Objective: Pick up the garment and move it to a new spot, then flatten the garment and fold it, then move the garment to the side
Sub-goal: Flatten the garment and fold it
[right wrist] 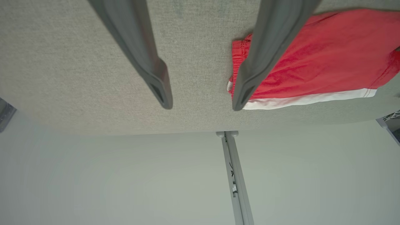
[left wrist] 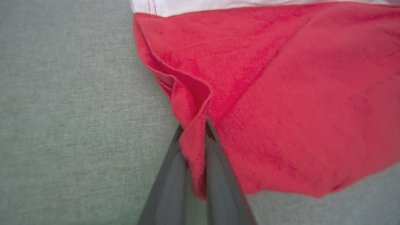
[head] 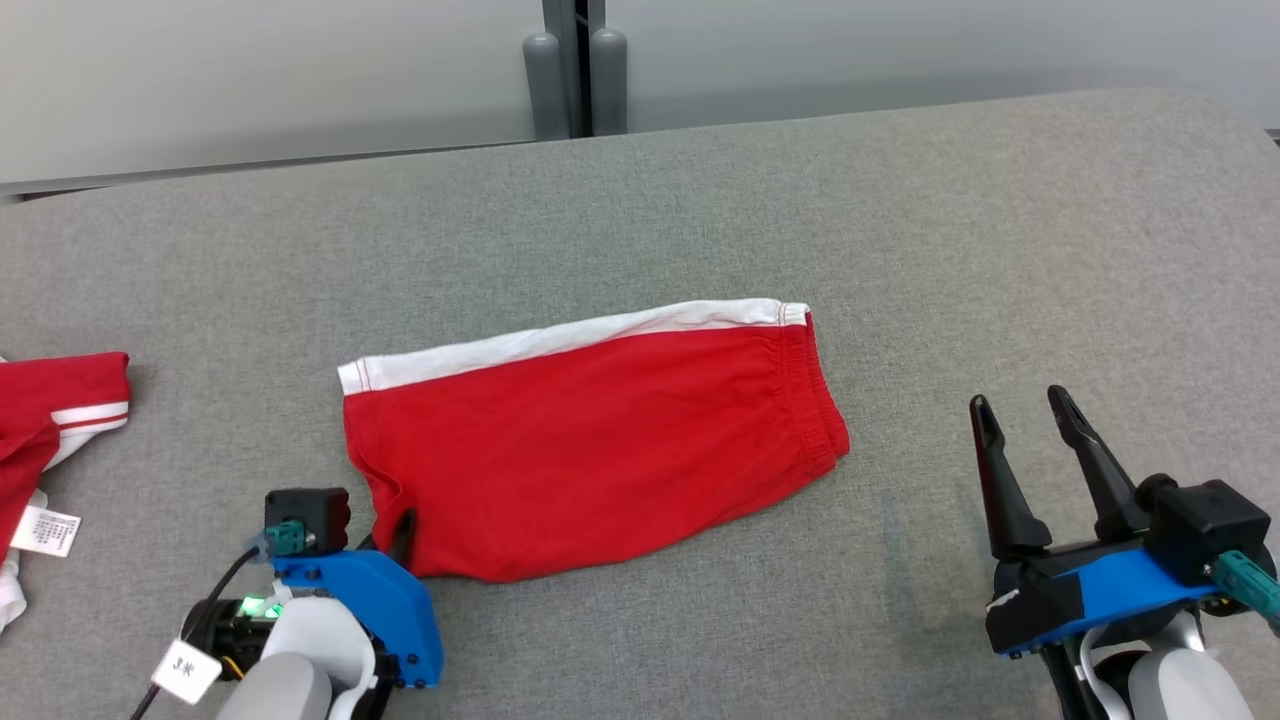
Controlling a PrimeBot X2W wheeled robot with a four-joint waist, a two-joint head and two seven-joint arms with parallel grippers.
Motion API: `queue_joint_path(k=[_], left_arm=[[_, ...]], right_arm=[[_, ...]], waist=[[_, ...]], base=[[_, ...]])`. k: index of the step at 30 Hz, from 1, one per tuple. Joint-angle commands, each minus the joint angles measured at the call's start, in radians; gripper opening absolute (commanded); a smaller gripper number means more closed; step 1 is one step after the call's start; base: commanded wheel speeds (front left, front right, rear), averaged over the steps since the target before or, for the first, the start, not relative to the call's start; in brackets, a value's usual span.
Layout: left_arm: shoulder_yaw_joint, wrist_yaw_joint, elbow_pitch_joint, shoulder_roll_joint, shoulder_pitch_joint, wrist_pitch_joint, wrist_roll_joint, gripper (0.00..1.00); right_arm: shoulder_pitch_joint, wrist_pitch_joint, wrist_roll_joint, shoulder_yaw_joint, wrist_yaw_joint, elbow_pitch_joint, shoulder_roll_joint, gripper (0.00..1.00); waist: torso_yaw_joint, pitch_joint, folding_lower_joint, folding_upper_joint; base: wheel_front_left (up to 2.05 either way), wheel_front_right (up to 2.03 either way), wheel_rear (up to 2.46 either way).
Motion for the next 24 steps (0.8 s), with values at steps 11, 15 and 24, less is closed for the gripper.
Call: queue_joint_path(k=[11,15,24], left_arm=[[0.068,0.086,-0.171,-0.012,0.068,-0.299,0.041,1.0],[0.088,0.097,-0.225,0.011,0.062,-0.376,0.062,1.0],[0.111,0.129,-0.338,0.065,0.106,-0.37,0.081,1.0]], right_arm=[[0.019,0.038,-0.012,-0.011,0.0,-0.034,-0.016,1.0],[0.022,0.06,-0.014,-0.014,0.0,-0.052,-0.026,1.0],[0.043,0.102,-0.025,-0.032,0.0,-0.093,-0.023,1.0]], waist=[[0.02,-0.04,0.0001,0.0001],[0.023,-0.051,0.0001,0.0001],[0.022,-0.059,0.0001,0.0001]], base=[[0.0,0.0,0.0],[0.0,0.0,0.0],[0.0,0.0,0.0]])
